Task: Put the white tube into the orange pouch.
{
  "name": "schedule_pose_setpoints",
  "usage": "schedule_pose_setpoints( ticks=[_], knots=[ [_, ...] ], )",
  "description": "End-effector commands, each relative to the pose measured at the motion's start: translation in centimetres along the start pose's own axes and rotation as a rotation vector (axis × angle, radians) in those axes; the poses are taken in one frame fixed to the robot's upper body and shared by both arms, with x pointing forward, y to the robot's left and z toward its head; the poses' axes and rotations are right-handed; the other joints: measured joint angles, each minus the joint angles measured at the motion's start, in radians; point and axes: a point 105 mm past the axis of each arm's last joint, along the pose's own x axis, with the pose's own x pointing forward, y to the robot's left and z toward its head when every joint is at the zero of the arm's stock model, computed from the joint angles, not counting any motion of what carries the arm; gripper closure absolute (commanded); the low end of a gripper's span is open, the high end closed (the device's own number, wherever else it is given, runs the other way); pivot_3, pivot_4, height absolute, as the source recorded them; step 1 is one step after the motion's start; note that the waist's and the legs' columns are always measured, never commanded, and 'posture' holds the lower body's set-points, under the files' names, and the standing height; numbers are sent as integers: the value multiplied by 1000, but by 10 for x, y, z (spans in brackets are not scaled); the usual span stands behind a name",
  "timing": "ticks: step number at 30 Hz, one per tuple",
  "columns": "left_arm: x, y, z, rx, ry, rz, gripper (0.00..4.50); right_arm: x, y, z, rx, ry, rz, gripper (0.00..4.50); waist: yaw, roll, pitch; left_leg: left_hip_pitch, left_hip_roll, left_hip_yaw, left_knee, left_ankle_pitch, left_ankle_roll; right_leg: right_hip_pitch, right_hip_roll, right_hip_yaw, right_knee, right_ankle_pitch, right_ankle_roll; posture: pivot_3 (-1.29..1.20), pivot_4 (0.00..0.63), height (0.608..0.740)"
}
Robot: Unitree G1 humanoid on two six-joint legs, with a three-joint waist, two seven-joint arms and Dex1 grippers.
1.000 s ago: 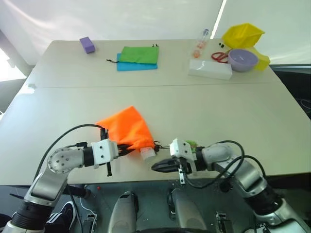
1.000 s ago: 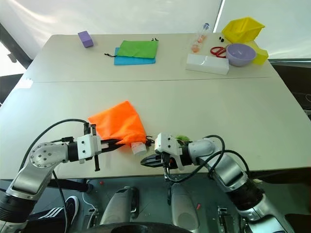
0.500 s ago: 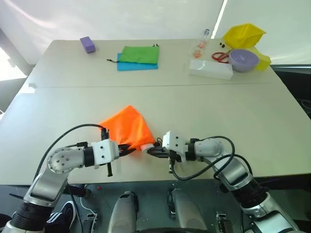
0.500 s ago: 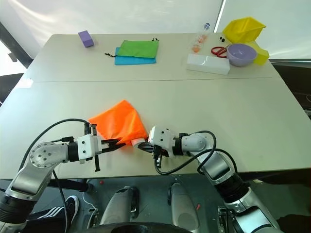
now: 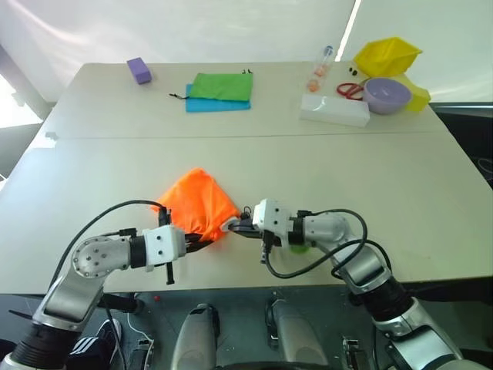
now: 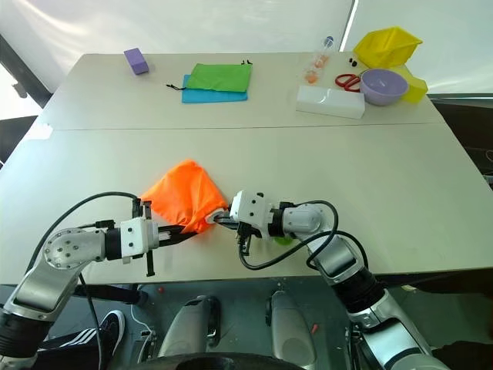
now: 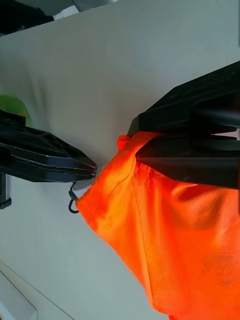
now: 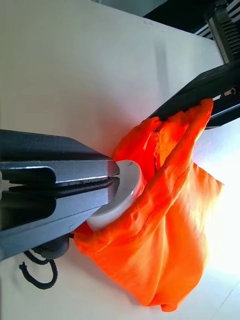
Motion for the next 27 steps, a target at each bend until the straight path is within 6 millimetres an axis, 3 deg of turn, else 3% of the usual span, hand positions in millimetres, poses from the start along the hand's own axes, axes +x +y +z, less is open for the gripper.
schedule_pose_setpoints(
  ticks=[1,4,9,14,18,24,27],
  knots=[
    [-2,-1,11,34,-30,-22,4500,-4,-1,4,-26,-13,4,4448,-1,0,0,0,0,0,0,0,0,0,0,0,0,0,0,0,150,740],
    [-2,4,9,45,-23,2,4500,-8,-12,1,-69,18,-37,4448,0,0,0,0,0,0,0,0,0,0,0,0,0,0,0,0,150,740],
    [-2,4,8,48,-25,1,4500,-23,-2,8,41,-21,57,4448,1,0,0,0,0,0,0,0,0,0,0,0,0,0,0,0,150,740],
    [-5,2,5,50,-20,-5,4500,-45,-2,18,66,-35,69,2144,4,0,0,0,0,0,0,0,0,0,0,0,0,0,0,0,150,740],
    [-6,2,4,59,-19,-13,4500,-45,-27,17,7,-10,-54,2144,-2,0,0,1,0,0,0,0,0,0,0,0,0,0,1,0,150,740],
    [-4,4,6,64,-26,-16,4500,-32,-22,-14,-39,139,-48,2144,1,0,0,1,0,0,0,0,0,0,-1,0,0,-2,3,0,150,740],
    [-5,4,6,64,-25,-15,4500,-43,-23,-20,-21,184,-47,2144,2,0,0,-2,0,1,0,0,0,-2,-1,0,0,0,0,0,150,740]
  ],
)
